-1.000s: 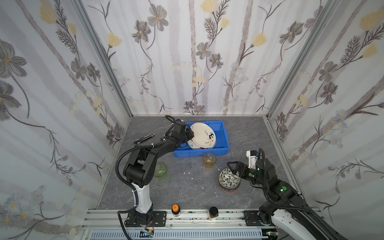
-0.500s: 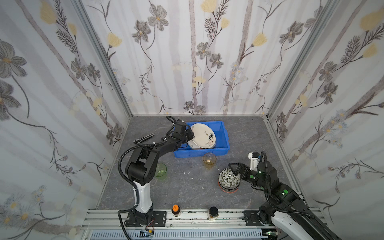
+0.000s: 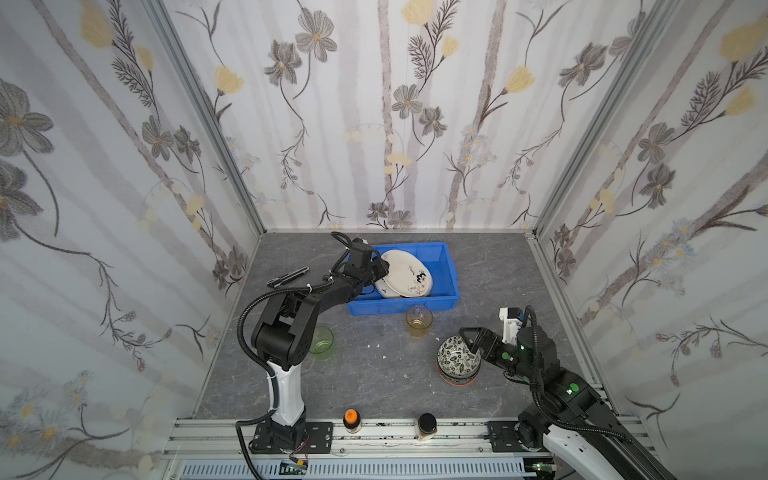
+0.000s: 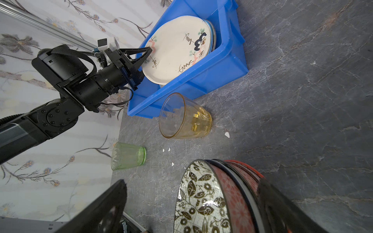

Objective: Place the mixed dishes into the plastic bin
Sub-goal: 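Lower the cream plate onto the watermelon plate in the bin with the left gripper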

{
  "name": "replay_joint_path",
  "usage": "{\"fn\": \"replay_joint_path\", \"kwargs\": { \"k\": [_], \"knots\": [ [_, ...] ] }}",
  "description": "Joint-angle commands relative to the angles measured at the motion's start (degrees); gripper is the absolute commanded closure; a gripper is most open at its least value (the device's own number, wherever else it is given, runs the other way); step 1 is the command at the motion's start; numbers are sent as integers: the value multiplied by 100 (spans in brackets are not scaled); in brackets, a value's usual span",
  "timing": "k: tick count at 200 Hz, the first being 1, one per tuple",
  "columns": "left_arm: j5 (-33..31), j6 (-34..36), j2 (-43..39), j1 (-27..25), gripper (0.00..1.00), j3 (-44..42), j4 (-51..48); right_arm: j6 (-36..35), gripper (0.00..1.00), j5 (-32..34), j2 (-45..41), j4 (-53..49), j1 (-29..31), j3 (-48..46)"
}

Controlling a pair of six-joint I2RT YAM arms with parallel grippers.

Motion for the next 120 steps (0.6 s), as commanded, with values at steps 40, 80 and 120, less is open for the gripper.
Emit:
{"fn": "replay_joint_path", "kwargs": {
  "k": [40, 80, 120],
  "knots": [
    [-271, 243, -49, 4, 60, -15, 129, 168, 0, 224, -287, -100, 9, -84],
    [-438, 373, -39, -9, 58, 35, -104, 219, 0, 244, -348, -131, 7, -118],
    [-575, 470, -14, -31, 57, 20, -235, 213, 0, 244, -333, -139, 0, -103]
  ]
}}
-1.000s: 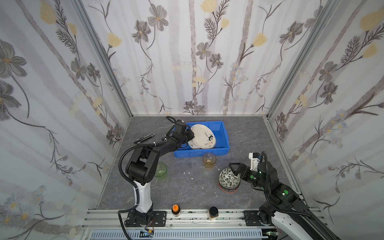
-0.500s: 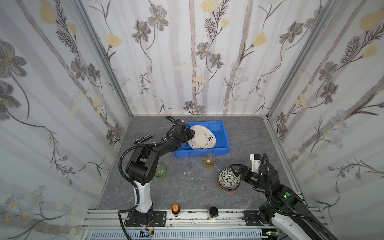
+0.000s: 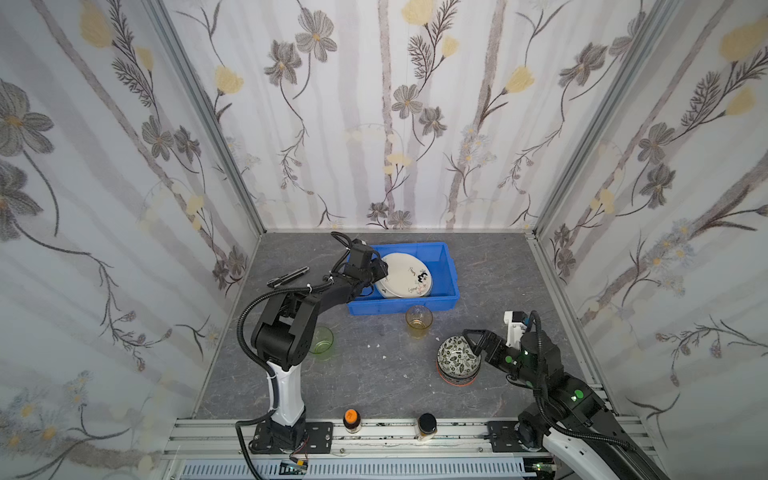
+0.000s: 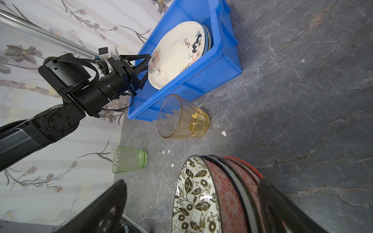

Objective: Place the mixed dishes into the plastic bin
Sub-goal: 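Lower the cream plate onto the watermelon plate in the bin with the left gripper, then open the left gripper above the bin and lift it away from the plates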

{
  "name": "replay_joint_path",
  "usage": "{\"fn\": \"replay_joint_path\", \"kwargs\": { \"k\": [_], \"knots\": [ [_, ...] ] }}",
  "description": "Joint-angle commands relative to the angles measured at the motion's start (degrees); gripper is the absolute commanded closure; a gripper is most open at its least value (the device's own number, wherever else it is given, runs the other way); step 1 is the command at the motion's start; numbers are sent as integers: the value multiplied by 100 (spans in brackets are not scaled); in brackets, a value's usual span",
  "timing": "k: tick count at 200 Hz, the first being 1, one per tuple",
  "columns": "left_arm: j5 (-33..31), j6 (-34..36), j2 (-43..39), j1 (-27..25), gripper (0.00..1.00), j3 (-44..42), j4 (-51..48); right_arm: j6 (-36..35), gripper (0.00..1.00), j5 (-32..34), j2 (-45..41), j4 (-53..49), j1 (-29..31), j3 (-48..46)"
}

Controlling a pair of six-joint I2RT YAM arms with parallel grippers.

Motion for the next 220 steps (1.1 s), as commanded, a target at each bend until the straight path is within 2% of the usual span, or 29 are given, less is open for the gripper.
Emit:
{"fn": "replay_joint_path", "kwargs": {
  "k": [1, 64, 92, 116, 170, 220],
  "knots": [
    [-167, 138, -13, -18, 57, 28, 39, 56, 0, 69, 25, 95, 7, -11],
    [-308, 220, -76, -27, 55, -112, -61, 7, 0, 43, 134, 109, 5, 42],
    [-379, 291, -286, -45, 50, -153, -143, -62, 0, 119, 183, -19, 5, 131],
    [-484, 411, -531, -87, 40, -123, -346, -175, 0, 215, 347, -181, 5, 271],
    [-557, 579, -1267, -159, 0, -279, -788, -592, 0, 766, 949, -981, 11, 960],
    [-390, 807, -1972, -156, 0, -484, -1337, -1073, 0, 989, 1806, -1958, 44, 1917]
  ]
}}
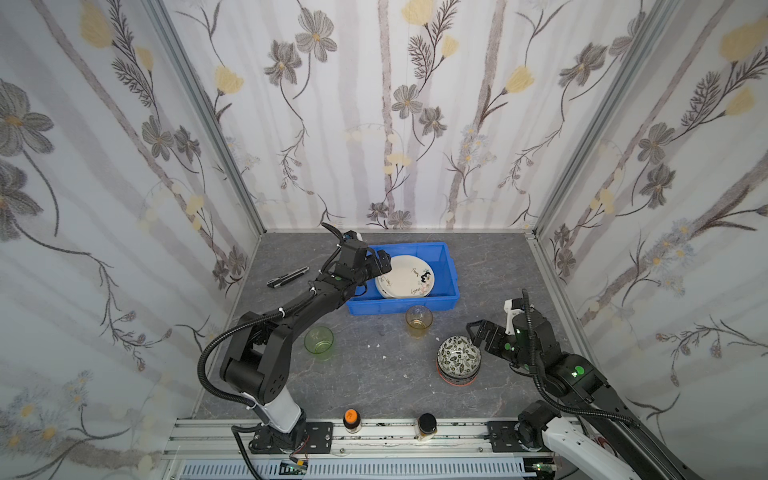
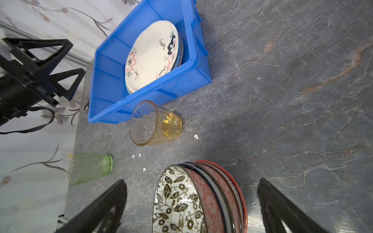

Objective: Place the mixed dishes into the plastic bin
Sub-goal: 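Open the left gripper above the bin and lift it away from the plates, then lower the right gripper onto the bowl stack rim while the left withdraws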

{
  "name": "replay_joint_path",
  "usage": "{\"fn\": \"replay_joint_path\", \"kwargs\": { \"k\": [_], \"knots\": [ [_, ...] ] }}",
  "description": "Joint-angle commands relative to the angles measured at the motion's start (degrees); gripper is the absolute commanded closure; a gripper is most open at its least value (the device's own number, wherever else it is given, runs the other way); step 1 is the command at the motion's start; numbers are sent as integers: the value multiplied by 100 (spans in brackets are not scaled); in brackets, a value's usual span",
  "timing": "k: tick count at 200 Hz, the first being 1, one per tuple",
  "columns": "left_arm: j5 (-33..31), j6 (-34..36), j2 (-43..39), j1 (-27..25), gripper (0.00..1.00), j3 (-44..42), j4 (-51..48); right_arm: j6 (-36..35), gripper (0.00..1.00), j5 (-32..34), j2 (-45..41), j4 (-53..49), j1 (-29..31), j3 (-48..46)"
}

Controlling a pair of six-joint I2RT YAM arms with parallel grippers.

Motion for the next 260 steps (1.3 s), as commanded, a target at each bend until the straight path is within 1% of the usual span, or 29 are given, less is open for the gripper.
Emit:
{"fn": "replay_joint_path", "kwargs": {
  "k": [1, 17, 48, 74, 97, 139, 166, 186, 197, 200, 209, 231, 260],
  "knots": [
    [59, 197, -259, 9, 0, -71, -390, -306, 0, 241, 296, -593, 35, 338],
    [140, 215, -475, 8, 0, -103, -642, -354, 4, 328, 491, -898, 91, 658],
    [186, 212, -1016, 7, 0, -328, -1044, -409, 13, 472, 688, -1297, 270, 939],
    [130, 267, -1466, 10, 0, -603, -1362, -399, 22, 509, 806, -1438, 459, 1054],
    [74, 269, -1776, 48, 0, -858, -1507, -371, 28, 490, 959, -1430, 650, 1067],
    [122, 245, -1991, 99, 0, -1052, -1613, -222, 32, 601, 1289, -1485, 1011, 1077],
    [151, 235, -2065, 104, 0, -1133, -1633, -164, 33, 693, 1427, -1566, 1092, 1077],
    [128, 226, -2098, 115, 0, -1244, -1651, -115, 37, 735, 1461, -1605, 1123, 1038],
    [119, 225, -2096, 120, 0, -1316, -1659, -105, 41, 747, 1480, -1609, 1138, 1009],
    [119, 220, -2227, 130, 0, -1338, -1659, -102, 42, 752, 1477, -1613, 1140, 1002],
    [110, 215, -2288, 137, 0, -1380, -1666, -102, 45, 756, 1492, -1620, 1157, 995],
    [88, 165, -2361, 141, 0, -1508, -1674, -101, 55, 778, 1550, -1605, 1179, 997],
    [111, 79, -2436, 146, 0, -1622, -1677, -161, 63, 783, 1676, -1596, 1204, 980]
  ]
}}
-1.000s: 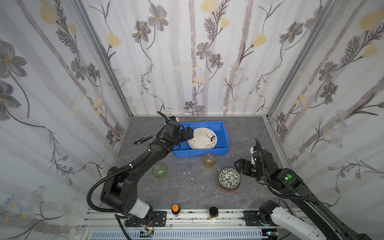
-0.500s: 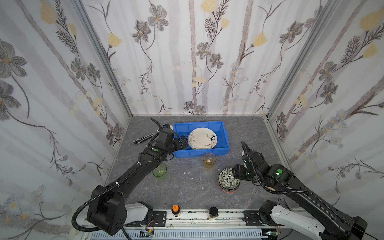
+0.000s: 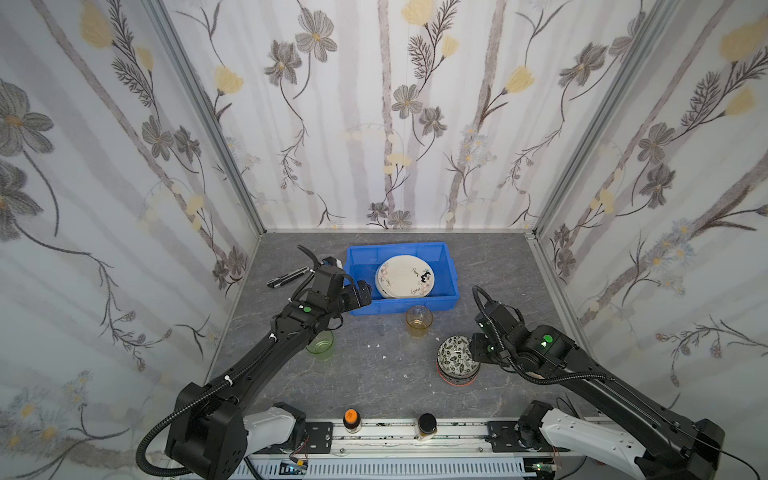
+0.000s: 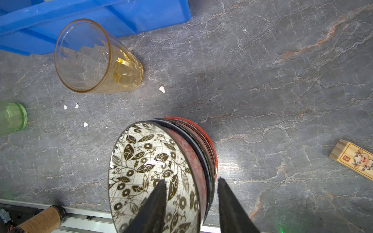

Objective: Place the mixed dishes into the plastic bin
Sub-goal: 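Lower the right gripper onto the bowl stack rim while the left withdraws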

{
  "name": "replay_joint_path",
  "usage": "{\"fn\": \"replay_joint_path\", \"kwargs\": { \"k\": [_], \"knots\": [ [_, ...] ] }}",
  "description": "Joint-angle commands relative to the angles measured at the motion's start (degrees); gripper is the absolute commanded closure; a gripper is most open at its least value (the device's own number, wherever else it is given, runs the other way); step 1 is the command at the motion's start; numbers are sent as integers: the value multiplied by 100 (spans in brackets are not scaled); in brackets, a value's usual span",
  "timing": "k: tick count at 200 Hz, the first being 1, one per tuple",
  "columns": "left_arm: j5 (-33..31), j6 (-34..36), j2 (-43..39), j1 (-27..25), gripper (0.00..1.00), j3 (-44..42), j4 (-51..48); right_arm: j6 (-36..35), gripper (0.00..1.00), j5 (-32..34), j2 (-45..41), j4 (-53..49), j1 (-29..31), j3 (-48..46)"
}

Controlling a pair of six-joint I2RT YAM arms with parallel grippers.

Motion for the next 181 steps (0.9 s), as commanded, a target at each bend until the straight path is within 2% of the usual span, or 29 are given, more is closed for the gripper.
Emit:
{"fn": "replay_joint_path", "kwargs": {
  "k": [1, 96, 181],
  "knots": [
    [-30, -115, -73, 11, 0, -75, 15, 8, 63, 131, 100, 96, 18, -12],
    [-19, -82, -9, 10, 0, -114, -59, -72, 81, 140, 267, 206, 35, 8],
    [-15, -60, 173, 8, 0, -17, -64, -37, 93, 151, 172, 160, 44, 101]
  ]
}}
